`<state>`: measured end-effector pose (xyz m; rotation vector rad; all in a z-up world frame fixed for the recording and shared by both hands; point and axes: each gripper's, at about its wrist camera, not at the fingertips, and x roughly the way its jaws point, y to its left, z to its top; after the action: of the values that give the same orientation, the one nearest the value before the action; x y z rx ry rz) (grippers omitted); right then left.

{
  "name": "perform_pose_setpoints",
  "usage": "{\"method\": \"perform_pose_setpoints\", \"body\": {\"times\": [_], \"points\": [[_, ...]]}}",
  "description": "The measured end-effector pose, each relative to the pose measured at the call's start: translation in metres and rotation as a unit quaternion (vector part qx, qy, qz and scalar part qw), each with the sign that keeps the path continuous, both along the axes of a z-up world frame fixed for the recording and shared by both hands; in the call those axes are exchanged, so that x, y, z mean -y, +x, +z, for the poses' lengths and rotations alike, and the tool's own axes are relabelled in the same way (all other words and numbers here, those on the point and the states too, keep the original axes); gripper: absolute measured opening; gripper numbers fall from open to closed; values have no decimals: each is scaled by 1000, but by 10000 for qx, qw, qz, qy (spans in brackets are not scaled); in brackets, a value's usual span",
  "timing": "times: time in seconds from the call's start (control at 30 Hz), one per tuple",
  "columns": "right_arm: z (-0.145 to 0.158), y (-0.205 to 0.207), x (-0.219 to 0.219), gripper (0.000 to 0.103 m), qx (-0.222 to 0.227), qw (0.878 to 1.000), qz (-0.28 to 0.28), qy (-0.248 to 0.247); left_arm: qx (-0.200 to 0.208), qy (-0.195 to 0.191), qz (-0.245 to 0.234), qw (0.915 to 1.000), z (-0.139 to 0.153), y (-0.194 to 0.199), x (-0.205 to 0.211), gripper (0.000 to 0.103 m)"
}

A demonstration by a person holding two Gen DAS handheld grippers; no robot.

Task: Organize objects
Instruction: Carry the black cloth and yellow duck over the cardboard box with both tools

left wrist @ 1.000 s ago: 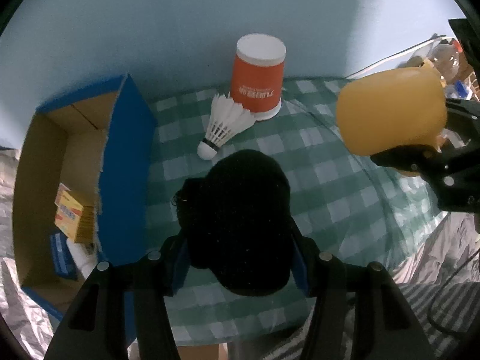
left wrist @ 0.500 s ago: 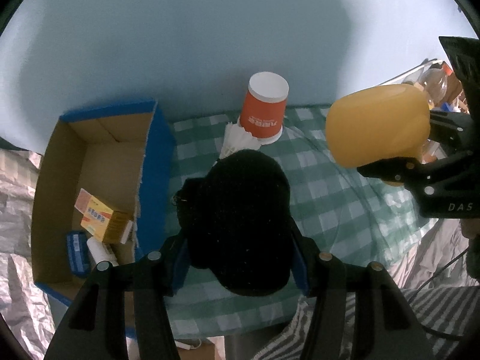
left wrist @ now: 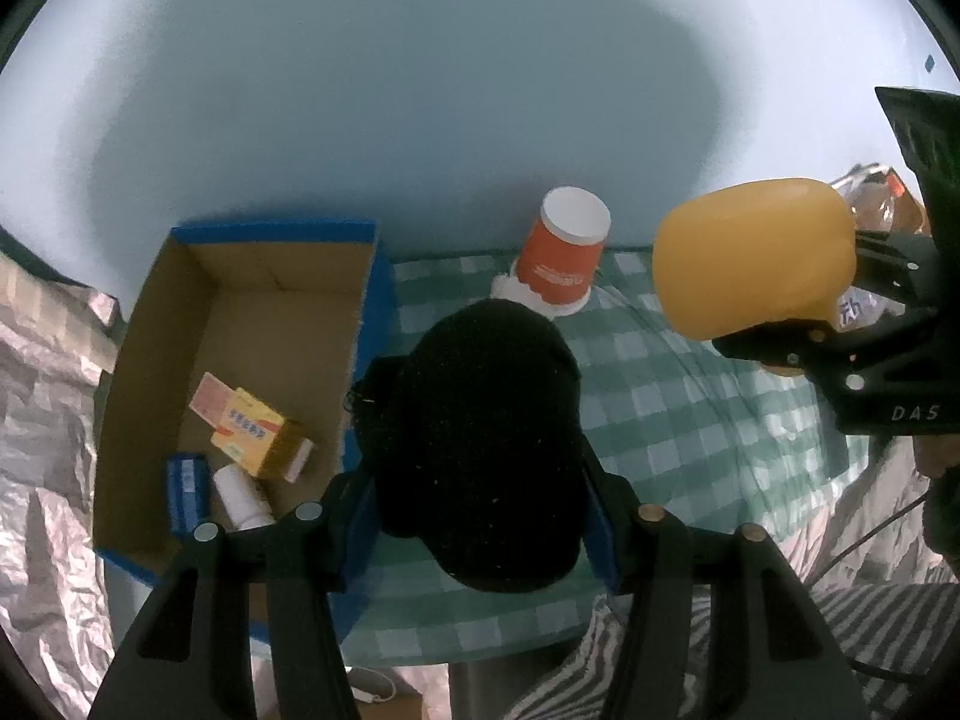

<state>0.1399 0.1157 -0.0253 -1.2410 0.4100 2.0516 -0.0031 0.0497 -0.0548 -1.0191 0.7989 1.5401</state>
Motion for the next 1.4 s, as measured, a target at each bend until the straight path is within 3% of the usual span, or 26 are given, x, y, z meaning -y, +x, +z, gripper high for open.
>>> {"method": "perform_pose_setpoints", "body": {"times": [0.8,1.4], "points": [[25,-98,11,60,-116,9938,1082,220,-84,161,737,9971,29,-82,44,58],[7,-198,10,60,97,9822,1877,66,-38,121,1523,9882,10,-150,64,58]]}}
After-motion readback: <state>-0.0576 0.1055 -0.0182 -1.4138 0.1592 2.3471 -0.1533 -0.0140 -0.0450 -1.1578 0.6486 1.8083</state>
